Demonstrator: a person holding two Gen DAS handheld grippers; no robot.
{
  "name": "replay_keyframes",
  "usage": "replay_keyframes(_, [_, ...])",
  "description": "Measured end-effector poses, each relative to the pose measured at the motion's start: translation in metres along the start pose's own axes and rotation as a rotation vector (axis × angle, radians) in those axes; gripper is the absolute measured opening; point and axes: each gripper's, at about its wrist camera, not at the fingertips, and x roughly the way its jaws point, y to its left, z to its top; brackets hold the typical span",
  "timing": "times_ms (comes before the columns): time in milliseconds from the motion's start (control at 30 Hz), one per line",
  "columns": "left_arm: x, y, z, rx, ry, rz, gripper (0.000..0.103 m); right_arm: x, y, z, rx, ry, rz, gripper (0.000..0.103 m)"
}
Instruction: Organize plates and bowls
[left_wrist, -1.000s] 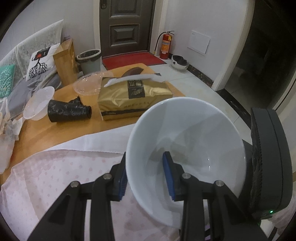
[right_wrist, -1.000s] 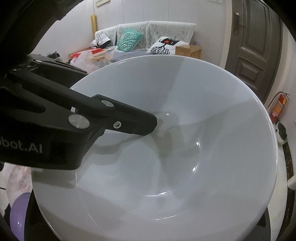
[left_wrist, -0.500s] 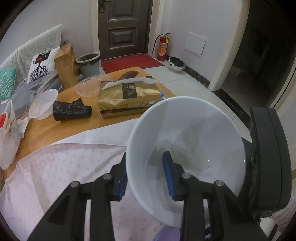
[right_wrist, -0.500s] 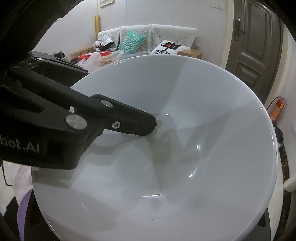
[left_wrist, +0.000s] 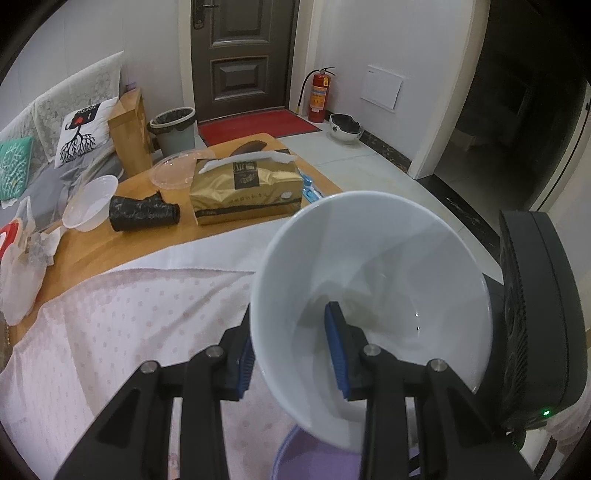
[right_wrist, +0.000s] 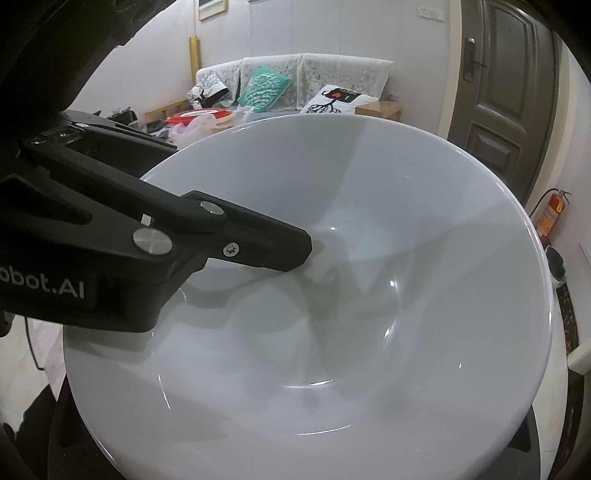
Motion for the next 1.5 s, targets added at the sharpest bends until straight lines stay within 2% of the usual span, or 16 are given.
replay_keyframes(600, [-0.049,-0.025,-0.049,0.000,0.006,0.009,0.031,-0.053,0.049,-0.034,0.005,0.001,0.017,0.101])
replay_keyframes(867, [-0.058,-0.033,-0.075,-0.012,0.029,0.005,0.031,-0.062,0.068,-0.050,0.001,0.028,0.031,0.101])
replay_keyframes(1500, [-0.046,-0.040,-0.117,-0.042,0.098,-0.033,0.031,-0.061,0.086,-0.087,0.015,0.118,0.068,0.101])
